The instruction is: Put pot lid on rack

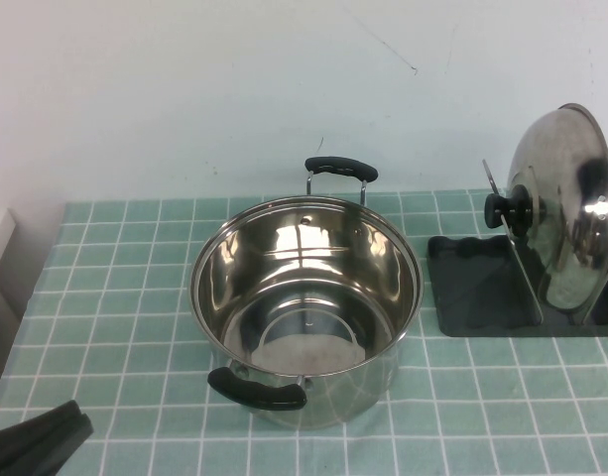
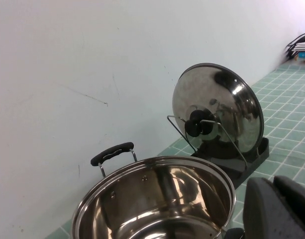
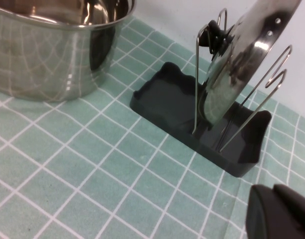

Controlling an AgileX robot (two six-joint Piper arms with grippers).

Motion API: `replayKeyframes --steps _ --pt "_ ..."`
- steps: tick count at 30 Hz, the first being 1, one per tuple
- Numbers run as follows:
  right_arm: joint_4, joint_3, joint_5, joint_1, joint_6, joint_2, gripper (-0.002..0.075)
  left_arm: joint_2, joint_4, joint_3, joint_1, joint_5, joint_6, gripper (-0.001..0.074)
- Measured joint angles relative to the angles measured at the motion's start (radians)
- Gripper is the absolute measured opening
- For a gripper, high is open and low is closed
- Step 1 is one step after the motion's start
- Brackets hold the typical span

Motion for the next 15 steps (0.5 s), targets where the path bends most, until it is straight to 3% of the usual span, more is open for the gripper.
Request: replayKeyframes --steps 7,11,15 --pt "0.000 0.000 0.000 0.000 0.000 0.000 0.0001 -0.013 -0.044 0.002 0.035 0.047 0.027 -0.0002" --pt "0.000 0.000 0.000 0.000 0.000 0.000 0.0001 -0.053 -0.223 0.008 0.163 0.092 0.037 -0.0002" --pt "0.000 0.000 0.000 0.000 0.000 0.000 0.0001 -0.116 -0.283 0.021 0.326 0.119 0.042 -0.0002"
